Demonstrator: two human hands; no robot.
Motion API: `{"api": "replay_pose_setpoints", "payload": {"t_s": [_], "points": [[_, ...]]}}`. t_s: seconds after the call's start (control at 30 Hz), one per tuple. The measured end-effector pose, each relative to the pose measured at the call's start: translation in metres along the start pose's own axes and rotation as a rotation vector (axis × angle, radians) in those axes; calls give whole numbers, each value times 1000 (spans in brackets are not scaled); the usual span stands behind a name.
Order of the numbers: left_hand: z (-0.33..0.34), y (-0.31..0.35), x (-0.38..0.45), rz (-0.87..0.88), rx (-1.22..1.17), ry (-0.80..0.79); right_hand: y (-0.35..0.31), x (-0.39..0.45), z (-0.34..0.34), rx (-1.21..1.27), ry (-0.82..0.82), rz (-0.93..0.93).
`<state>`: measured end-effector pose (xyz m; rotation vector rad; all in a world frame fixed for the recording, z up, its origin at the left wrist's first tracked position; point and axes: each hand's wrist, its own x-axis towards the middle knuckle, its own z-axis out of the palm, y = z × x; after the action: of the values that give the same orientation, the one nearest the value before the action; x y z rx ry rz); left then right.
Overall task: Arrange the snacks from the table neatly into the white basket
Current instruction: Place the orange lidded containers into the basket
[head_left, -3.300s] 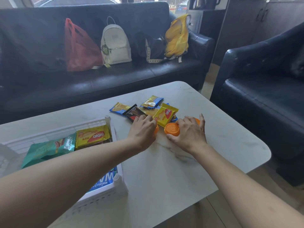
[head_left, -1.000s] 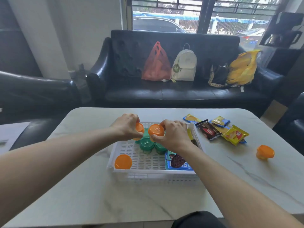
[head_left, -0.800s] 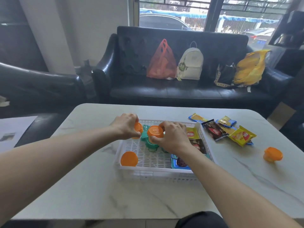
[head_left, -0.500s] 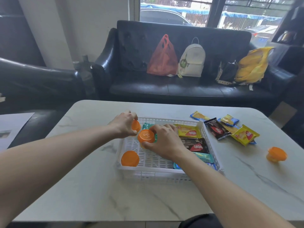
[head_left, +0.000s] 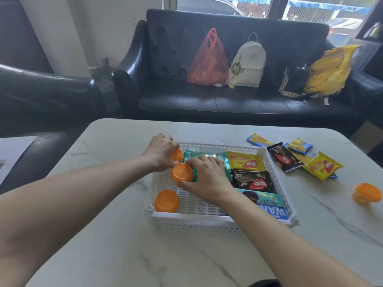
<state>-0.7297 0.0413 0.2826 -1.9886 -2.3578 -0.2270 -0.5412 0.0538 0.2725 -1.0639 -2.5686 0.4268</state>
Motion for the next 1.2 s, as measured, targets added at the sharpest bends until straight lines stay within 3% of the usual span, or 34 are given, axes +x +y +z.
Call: {"api": "replay_pose_setpoints", "payload": {"t_s": [0.23,0.5,0.93,1.2], "points": [[3,-7,10,50,34,37,-1,10,8,-36,-12,-11],[-4,-20,11,96,-113,104,-15,25,23,-88,-26,10],[12,-29,-14,51,-132,162,-33,36,36,-13,88,100],[13,-28,-23,54,-127,171,-31,35,33,-16,52,98]]}}
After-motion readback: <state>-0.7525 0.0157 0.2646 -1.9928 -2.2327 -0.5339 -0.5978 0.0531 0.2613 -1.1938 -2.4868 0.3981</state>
